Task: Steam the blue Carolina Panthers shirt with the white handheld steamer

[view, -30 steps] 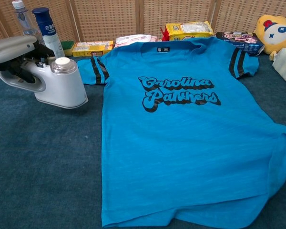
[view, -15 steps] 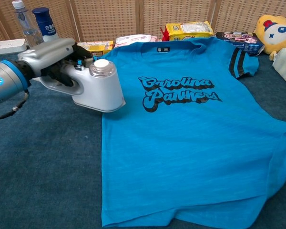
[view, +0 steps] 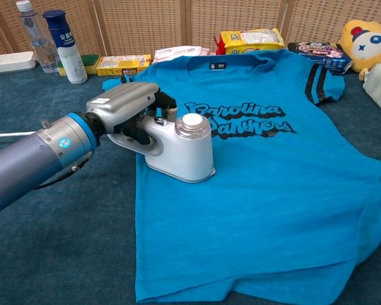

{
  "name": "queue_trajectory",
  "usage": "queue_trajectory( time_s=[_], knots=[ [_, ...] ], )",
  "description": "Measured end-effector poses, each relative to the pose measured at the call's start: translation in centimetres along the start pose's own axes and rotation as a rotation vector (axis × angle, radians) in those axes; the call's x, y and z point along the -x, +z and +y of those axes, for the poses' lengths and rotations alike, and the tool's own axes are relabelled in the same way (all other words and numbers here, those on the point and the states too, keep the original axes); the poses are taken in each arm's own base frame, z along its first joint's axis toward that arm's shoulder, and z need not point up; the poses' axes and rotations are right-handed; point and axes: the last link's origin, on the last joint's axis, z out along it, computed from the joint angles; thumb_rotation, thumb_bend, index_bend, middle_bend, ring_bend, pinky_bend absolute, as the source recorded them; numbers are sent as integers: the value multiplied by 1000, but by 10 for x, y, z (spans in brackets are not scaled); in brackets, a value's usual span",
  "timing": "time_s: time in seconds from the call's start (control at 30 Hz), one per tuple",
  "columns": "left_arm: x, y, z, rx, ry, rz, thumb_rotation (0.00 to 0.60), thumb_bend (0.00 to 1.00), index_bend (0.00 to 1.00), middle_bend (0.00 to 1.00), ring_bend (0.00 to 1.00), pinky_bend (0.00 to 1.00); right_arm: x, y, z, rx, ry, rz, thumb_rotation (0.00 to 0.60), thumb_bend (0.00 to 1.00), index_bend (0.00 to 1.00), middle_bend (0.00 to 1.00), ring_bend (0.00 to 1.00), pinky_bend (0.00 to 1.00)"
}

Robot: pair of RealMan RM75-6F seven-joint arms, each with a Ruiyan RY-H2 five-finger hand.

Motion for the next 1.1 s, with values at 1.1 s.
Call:
queue_trajectory(
  time_s=[1.1],
  knots=[
    [5, 5, 1, 65, 89, 5, 600, 428, 667, 764, 675, 758, 2, -2, 1, 9, -3, -9, 600, 596, 681, 670, 711, 805]
  ],
)
